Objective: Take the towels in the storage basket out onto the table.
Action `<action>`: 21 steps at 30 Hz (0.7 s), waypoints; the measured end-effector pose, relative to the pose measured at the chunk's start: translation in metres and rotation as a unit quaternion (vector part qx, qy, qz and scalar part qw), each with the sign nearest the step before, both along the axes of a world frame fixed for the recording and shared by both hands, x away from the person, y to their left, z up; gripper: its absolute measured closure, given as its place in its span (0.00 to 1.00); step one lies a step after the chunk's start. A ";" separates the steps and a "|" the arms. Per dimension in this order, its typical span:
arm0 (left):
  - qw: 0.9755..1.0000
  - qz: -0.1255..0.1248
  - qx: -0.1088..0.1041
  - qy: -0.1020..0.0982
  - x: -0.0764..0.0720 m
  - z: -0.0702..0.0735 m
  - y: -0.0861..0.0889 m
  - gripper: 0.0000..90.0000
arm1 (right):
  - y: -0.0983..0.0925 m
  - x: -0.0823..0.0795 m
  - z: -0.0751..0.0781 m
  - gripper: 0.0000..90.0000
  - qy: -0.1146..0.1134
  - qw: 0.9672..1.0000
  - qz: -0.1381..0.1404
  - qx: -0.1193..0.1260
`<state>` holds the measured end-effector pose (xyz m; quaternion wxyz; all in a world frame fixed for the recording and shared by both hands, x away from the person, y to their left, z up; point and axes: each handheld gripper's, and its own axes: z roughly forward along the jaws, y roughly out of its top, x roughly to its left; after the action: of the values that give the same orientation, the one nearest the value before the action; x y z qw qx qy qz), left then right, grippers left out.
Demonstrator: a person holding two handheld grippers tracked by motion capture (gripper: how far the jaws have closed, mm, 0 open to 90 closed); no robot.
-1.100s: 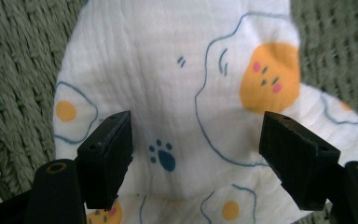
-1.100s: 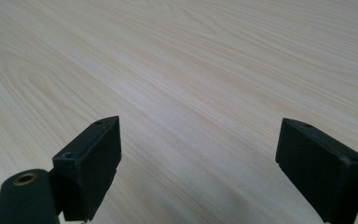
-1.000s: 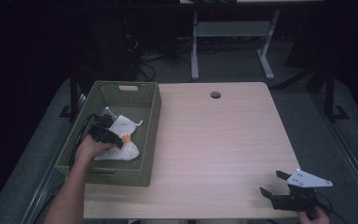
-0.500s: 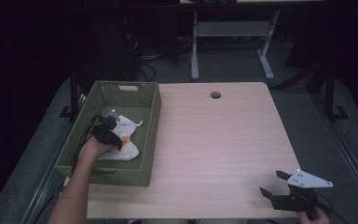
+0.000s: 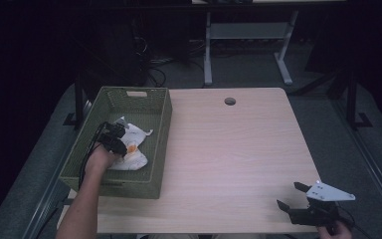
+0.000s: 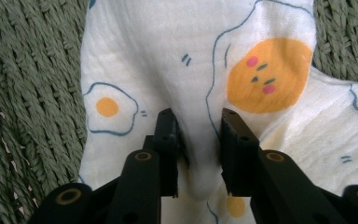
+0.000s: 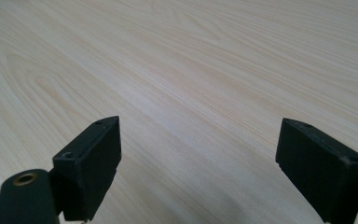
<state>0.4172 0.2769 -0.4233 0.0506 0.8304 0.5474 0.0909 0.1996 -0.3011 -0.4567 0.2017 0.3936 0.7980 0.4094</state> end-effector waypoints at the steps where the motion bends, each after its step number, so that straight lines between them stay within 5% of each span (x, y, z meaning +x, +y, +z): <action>1: 1.000 0.000 0.000 0.000 0.000 0.000 0.000 0.83 | 0.000 0.000 0.000 0.15 0.000 1.000 0.000 0.000; 9: 1.000 -0.003 -0.006 -0.003 -0.001 0.001 0.001 0.87 | 0.000 0.000 0.000 0.15 -0.003 1.000 -0.001 0.003; 21: 0.998 0.013 -0.063 -0.019 -0.007 0.011 0.013 0.89 | 0.001 -0.001 0.000 0.15 -0.006 1.000 -0.006 0.004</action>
<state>0.4101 0.2894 -0.4125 0.1123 0.8165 0.5617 0.0723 0.1990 -0.3005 -0.4565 0.2071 0.3972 0.7926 0.4136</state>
